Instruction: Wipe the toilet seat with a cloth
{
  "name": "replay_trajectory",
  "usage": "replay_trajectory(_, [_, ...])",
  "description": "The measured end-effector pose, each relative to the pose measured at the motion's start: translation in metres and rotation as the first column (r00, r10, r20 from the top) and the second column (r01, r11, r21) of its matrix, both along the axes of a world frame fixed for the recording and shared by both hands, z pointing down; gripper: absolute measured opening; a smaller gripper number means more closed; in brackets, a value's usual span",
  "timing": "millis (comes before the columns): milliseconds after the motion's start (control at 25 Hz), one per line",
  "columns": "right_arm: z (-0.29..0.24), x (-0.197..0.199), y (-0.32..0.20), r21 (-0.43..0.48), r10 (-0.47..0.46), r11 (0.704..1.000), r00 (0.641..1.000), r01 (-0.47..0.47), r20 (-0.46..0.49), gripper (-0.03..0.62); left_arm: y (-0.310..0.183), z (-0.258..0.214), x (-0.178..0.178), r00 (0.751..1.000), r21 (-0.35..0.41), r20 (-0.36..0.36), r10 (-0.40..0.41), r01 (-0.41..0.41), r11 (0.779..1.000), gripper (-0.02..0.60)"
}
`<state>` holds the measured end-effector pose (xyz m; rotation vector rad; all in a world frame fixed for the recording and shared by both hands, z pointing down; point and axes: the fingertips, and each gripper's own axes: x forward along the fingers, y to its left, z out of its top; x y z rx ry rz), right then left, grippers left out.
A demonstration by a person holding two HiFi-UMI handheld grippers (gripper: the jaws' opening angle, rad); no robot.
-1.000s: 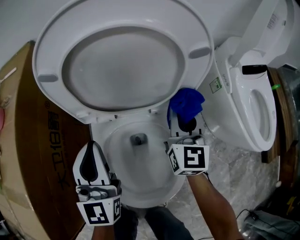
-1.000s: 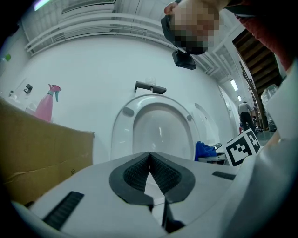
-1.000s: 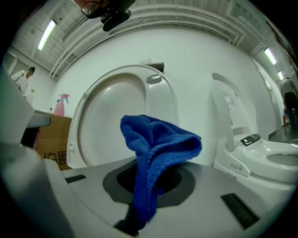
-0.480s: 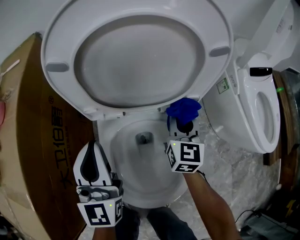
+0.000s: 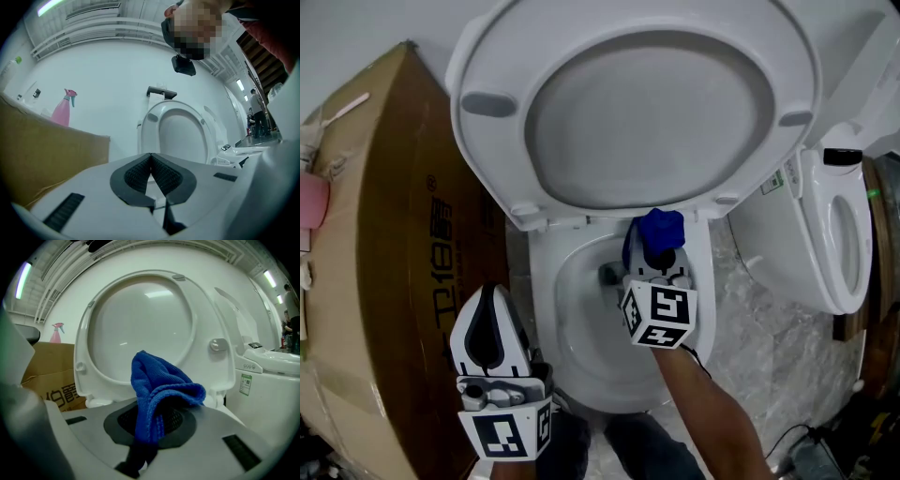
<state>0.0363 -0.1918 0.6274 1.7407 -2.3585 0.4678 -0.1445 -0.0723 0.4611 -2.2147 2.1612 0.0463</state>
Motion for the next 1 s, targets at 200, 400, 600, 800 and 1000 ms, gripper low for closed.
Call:
replay_trajectory(200, [0.001,-0.055,0.010,-0.026,-0.105,0.994,0.994,0.105,-0.003,0.061,0.009,-0.003,-0.015,1.000,-0.008,-0.002,-0.005,0.005,1.000,0.015])
replay_trajectory(400, [-0.001,-0.061,0.014,-0.056,-0.107,0.993,0.994,0.107,-0.006,0.061,0.011,-0.013,-0.024,1.000,-0.003,-0.007,0.003,-0.003,1.000,0.015])
replay_trajectory(600, [-0.039,-0.064,0.033,-0.036,-0.153,0.987,0.988,0.154,0.015,0.061,0.006,-0.035,-0.020,1.000,0.000,0.002,0.011,-0.011,1.000,0.015])
replay_trajectory(800, [-0.130,-0.060,0.059,0.061,-0.188,0.981,0.980,0.184,0.070,0.061,-0.003,-0.083,-0.005,0.999,0.007,0.012,0.038,-0.039,0.999,0.015])
replay_trajectory(1000, [-0.231,-0.037,0.081,0.118,-0.183,0.978,0.977,0.169,0.111,0.061,-0.013,-0.151,0.017,0.998,0.010,-0.003,0.067,-0.067,0.998,0.015])
